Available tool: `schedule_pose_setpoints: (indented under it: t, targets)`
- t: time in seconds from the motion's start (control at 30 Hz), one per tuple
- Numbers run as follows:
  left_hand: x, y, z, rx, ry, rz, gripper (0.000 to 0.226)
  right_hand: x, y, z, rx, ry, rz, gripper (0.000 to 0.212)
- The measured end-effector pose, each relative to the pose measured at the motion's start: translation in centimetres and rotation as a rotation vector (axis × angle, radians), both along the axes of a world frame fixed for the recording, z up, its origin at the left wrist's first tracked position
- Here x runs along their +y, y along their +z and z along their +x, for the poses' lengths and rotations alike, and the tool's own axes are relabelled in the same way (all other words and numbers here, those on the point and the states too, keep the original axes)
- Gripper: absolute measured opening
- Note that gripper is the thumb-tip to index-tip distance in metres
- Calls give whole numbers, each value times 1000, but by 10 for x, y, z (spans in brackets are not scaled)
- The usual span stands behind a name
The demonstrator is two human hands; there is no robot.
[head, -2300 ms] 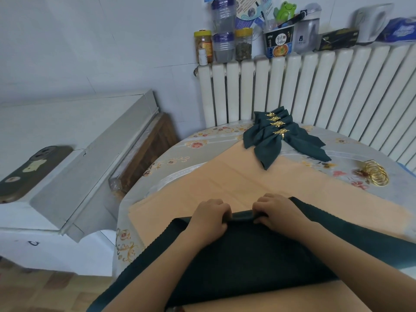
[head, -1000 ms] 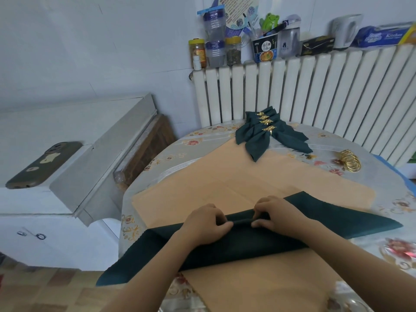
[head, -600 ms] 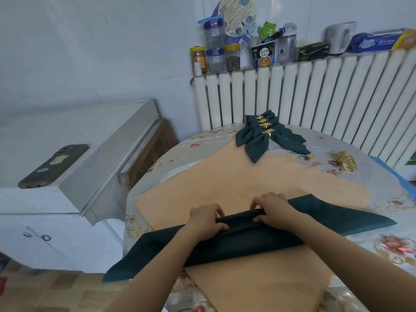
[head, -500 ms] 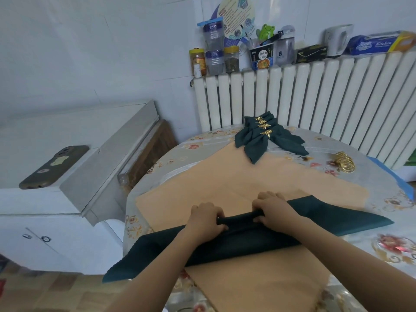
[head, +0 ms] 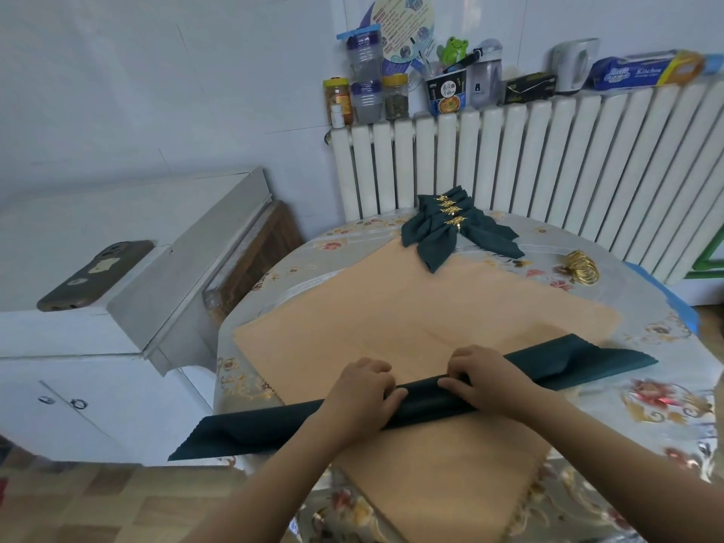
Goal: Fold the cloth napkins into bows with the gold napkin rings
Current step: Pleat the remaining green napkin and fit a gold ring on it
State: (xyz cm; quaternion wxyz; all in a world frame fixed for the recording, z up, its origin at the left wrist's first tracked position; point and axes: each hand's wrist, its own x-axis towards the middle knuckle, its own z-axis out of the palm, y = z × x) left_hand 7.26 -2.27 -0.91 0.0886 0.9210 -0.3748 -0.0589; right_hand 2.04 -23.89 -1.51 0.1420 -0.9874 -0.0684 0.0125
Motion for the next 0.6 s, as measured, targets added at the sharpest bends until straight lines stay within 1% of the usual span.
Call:
schedule_pose_setpoints:
  t: [0.03,0.07,0.1,0.13,0.17,0.2,0.27,0.3,0.33,0.37,0.43,0.47,0.5,0.53,0.6]
  targets:
    - [-3,-5,-3,29,22,-62,27,5,-3,1,-46,-21,-18,27]
    - [-4,-12,-9,75,43,-108,27,12,-7,0,-82,-43,-1,21]
    - [-5,-19,-13,101,54,-119,37,17,-12,-2,-88,-63,36,22]
    - [-4,-24,-17,92,46,-74,49,21,-17,-6,-61,-93,72,34]
    - [-3,-27,-18,63,42,-4,56,22,-23,-8,-25,-106,64,48]
    - [-2,-29,-18,32,41,56,58,22,-26,-10,10,-98,8,63]
    - [3,-32,-19,24,57,147,58,18,-33,-18,66,-66,-86,103]
    - [4,-34,-19,35,63,155,57,15,-34,-19,83,-63,-123,116]
    - [8,-35,-22,51,77,136,55,15,-33,-22,95,-66,-143,117]
    - [11,-36,-23,66,107,74,53,15,-31,-24,92,-74,-146,106]
    - [19,-36,-23,70,209,-92,46,15,-28,-23,53,-128,-97,63]
    - [21,-34,-22,58,257,-143,44,15,-26,-22,31,-163,-79,47]
    - [21,-31,-19,56,291,-154,44,16,-24,-21,15,-194,-65,36]
    - [20,-28,-16,73,310,-139,46,18,-21,-19,14,-218,-59,31]
    - [16,-21,-9,142,310,-105,43,20,-16,-17,46,-249,-96,29]
